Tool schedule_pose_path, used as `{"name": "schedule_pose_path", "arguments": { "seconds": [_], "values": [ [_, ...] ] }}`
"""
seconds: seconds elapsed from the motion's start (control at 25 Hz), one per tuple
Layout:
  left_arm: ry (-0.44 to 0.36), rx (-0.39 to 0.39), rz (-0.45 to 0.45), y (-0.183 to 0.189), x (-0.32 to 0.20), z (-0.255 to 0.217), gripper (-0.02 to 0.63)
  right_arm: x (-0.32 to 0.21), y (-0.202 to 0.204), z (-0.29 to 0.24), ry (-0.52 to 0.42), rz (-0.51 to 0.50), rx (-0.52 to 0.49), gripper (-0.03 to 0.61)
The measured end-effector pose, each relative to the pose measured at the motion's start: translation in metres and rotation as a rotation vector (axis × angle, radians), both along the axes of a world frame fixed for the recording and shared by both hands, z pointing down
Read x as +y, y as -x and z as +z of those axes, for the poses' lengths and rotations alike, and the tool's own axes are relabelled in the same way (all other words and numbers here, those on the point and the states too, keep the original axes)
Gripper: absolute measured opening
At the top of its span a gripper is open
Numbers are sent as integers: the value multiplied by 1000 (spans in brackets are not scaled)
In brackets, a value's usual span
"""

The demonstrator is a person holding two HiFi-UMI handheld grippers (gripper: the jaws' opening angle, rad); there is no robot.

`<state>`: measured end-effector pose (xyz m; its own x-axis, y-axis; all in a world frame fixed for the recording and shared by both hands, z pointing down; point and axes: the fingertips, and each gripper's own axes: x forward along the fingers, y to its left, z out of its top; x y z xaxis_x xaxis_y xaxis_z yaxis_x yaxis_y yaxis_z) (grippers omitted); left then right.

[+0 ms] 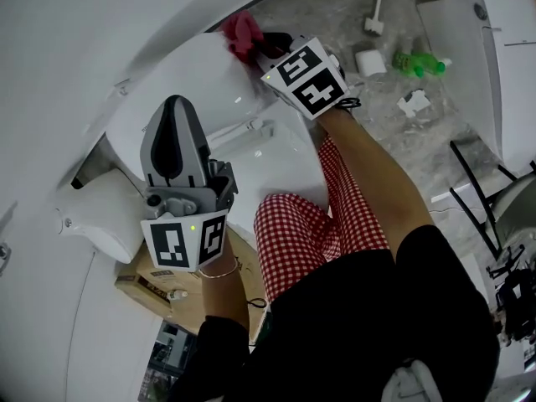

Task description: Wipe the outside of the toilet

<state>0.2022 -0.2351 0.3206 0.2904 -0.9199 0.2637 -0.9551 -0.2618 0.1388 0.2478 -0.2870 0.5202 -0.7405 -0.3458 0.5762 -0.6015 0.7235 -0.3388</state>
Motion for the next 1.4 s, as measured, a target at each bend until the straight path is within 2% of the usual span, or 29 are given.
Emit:
{"name": "schedule_pose_path", "arguments": {
  "seconds": [0.44,0.64,1.12,1.4],
  "values": [
    [1,21,-14,15,5,0,11,-1,3,39,-5,-15,84,60],
    [10,66,-48,24,4,5,11,-1,1,54,10,-23,114,60],
    [21,70,-44,26,6,13,11,2,-4,96,59,-17,164,60],
    [25,83,-58,33,5,19,11,-2,-3,126,40,-17,185,60]
  ]
}}
